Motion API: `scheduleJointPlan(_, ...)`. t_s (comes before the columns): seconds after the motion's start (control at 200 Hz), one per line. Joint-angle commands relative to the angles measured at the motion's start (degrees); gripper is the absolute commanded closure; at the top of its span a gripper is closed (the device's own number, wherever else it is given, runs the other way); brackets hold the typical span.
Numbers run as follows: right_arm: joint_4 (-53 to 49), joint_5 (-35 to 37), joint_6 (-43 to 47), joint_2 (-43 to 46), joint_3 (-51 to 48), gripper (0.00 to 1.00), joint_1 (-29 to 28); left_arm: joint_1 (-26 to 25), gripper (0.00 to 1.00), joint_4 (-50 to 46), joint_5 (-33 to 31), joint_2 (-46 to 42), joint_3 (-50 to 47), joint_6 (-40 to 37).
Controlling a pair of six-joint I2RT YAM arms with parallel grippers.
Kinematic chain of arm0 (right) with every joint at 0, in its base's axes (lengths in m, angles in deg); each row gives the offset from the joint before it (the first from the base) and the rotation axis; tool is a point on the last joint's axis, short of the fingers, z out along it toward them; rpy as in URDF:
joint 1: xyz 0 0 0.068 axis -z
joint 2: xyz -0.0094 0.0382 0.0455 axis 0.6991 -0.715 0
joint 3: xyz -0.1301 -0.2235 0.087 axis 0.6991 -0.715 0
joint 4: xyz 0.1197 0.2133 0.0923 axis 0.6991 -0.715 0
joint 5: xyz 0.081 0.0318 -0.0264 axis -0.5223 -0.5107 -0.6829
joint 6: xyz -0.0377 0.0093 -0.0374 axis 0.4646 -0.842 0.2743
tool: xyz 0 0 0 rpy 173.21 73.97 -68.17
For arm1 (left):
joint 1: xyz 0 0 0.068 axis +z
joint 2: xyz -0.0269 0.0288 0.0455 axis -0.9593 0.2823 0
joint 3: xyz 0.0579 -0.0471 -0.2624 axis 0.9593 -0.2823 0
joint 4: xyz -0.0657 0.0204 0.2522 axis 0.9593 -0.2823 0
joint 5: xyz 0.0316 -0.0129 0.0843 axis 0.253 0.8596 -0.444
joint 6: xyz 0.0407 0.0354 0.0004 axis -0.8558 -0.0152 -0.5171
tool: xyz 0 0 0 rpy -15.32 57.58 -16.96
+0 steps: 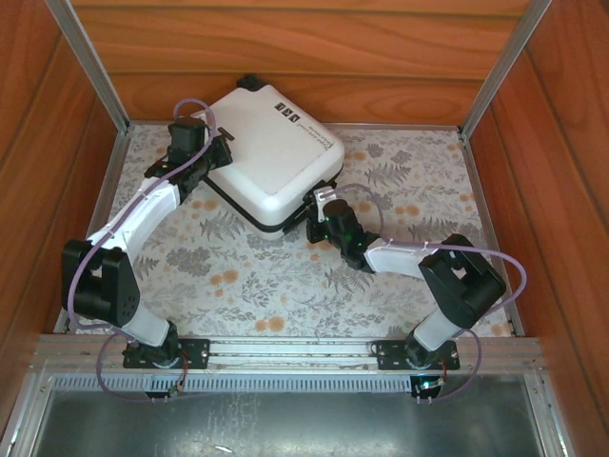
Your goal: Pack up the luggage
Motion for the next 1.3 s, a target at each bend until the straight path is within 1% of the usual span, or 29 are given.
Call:
scheduleJointPlan(0.0,-5.94,2.48,-2.63,1.67,0.71,1.00,3.78,1.62,1.00,-18.65,-4.48,5.61,-4.59,-0.88)
scheduleJointPlan(0.105,-4.13,-0.05,-0.27,2.72,0.00,1.00,3.83,1.62,1.00,-18.74,-4.31,6.10,-4.45,-0.89)
scheduleJointPlan(0.18,-0.95,-2.28,1.07,3.73,-1.57,1.00,3.79,1.68,1.00,-18.87,-4.42,6.32,-4.45,-0.98)
scheduleJointPlan(0.3,2.40,-2.63,2.43,5.06,-3.91,1.00,3.89,1.99,1.00,-19.00,-4.64,6.24,-4.46,-1.15)
scheduleJointPlan(0.48,1.12,-2.71,3.46,5.95,-4.26,1.00,5.01,2.26,1.00,-19.09,-4.59,6.49,-4.36,-1.07)
scheduleJointPlan(0.645,-1.47,-3.90,2.55,5.59,-3.43,1.00,7.05,2.26,1.00,-19.18,-4.33,7.11,-4.12,-1.22)
scheduleJointPlan(0.74,-1.35,-4.66,2.07,5.39,-3.50,1.00,8.04,2.34,1.00,-19.27,-4.42,7.28,-4.10,-1.24)
scheduleJointPlan(0.845,-0.73,-5.04,3.33,5.30,-3.60,1.00,8.54,2.35,1.00,-19.35,-4.42,7.47,-4.08,-1.44)
scheduleJointPlan(0.935,0.02,-5.21,6.35,5.05,-3.52,1.00,8.60,2.43,1.00,-19.44,-4.49,7.62,-3.93,-1.46)
scheduleJointPlan(1.11,7.58,-9.25,14.22,2.85,-5.57,1.00,8.60,2.43,1.00,-19.53,-4.42,8.16,-3.68,-1.59)
scheduleJointPlan(1.209,13.10,-10.29,15.98,0.35,-6.54,1.00,8.62,2.43,1.00,-19.55,-4.42,8.35,-3.52,-1.68)
scheduleJointPlan(1.294,15.50,-9.85,16.05,-1.77,-6.20,1.00,8.60,2.43,1.00,-19.78,-4.56,8.39,-3.31,-1.93)
